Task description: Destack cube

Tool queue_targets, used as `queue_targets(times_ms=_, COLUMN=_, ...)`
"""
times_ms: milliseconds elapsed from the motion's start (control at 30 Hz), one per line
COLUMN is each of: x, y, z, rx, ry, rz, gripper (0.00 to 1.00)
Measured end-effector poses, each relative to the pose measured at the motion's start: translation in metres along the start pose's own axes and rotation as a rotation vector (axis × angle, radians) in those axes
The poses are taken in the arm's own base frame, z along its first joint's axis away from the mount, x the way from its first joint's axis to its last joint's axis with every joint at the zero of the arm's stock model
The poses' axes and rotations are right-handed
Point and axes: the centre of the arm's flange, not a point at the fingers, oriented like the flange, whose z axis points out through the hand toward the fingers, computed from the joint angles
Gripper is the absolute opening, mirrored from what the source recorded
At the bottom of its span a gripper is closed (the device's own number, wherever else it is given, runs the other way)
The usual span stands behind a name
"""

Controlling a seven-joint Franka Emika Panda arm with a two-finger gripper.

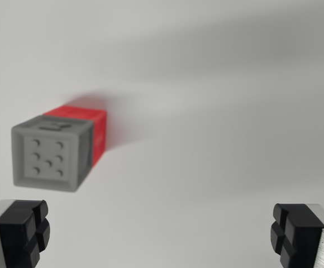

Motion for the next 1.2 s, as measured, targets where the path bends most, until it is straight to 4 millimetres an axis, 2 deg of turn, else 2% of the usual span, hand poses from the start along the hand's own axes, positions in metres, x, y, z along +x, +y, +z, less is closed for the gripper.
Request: queue_targets(times_ms=1200, x=-0.094, y=-0.052, z=0.107, rx=-0.044, ry=-0.021, rz=0.074, gripper=1.00)
